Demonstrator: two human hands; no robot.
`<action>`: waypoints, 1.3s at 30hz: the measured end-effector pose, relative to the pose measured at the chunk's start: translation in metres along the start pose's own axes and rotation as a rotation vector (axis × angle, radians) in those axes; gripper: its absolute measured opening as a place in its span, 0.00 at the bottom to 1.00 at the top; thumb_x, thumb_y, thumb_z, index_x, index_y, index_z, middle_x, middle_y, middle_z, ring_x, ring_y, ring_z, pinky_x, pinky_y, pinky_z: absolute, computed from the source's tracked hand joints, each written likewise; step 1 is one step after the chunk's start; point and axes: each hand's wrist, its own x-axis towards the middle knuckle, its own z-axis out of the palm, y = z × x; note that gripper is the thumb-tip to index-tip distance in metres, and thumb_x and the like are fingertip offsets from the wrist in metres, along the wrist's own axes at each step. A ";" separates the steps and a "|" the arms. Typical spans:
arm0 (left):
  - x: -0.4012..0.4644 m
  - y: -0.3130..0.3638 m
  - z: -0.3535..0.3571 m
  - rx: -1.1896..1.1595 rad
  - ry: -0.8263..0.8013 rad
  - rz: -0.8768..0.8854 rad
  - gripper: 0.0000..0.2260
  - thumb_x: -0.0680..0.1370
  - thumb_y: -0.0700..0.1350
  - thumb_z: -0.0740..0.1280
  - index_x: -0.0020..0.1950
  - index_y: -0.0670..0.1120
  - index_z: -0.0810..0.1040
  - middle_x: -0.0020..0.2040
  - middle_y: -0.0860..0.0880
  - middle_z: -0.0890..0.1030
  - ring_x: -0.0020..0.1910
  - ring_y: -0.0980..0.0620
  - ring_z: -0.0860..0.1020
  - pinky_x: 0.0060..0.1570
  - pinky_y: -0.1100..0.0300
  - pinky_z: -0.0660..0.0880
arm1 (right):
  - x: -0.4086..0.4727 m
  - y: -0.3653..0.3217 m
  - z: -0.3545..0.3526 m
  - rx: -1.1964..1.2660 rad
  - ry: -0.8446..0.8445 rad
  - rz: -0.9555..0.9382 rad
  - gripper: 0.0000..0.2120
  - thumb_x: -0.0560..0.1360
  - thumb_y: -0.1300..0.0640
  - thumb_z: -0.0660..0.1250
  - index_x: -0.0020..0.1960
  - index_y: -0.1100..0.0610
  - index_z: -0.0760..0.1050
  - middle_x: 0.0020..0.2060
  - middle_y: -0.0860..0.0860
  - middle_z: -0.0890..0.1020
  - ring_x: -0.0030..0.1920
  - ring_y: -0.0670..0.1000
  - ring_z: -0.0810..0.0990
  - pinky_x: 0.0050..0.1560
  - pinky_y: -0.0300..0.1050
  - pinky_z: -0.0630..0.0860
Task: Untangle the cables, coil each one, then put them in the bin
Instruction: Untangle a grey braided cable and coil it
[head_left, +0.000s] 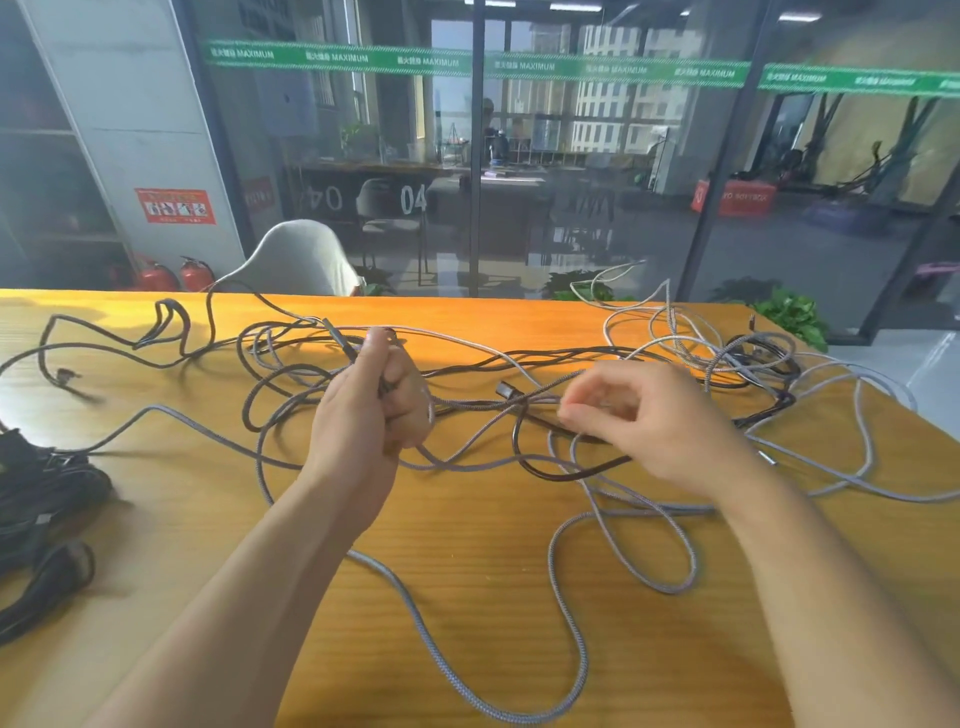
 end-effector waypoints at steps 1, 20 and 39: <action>0.001 0.000 -0.002 -0.018 0.021 0.006 0.20 0.87 0.56 0.56 0.40 0.49 0.55 0.31 0.53 0.57 0.29 0.52 0.53 0.35 0.53 0.49 | -0.002 0.003 -0.010 -0.069 -0.043 0.046 0.04 0.74 0.47 0.78 0.46 0.43 0.84 0.43 0.38 0.85 0.41 0.37 0.81 0.44 0.39 0.74; 0.006 0.000 -0.003 -0.004 0.083 0.081 0.20 0.88 0.56 0.54 0.38 0.50 0.59 0.32 0.50 0.58 0.29 0.50 0.55 0.33 0.55 0.56 | -0.009 -0.004 0.045 -0.585 -0.379 0.155 0.21 0.79 0.38 0.68 0.68 0.47 0.79 0.42 0.45 0.82 0.51 0.49 0.81 0.54 0.47 0.76; 0.008 0.007 -0.005 -0.003 0.180 0.116 0.22 0.88 0.56 0.54 0.35 0.52 0.62 0.30 0.51 0.58 0.28 0.51 0.55 0.30 0.58 0.59 | -0.002 0.018 -0.005 0.613 -0.148 0.003 0.13 0.75 0.51 0.72 0.35 0.56 0.80 0.33 0.48 0.72 0.39 0.50 0.73 0.48 0.40 0.74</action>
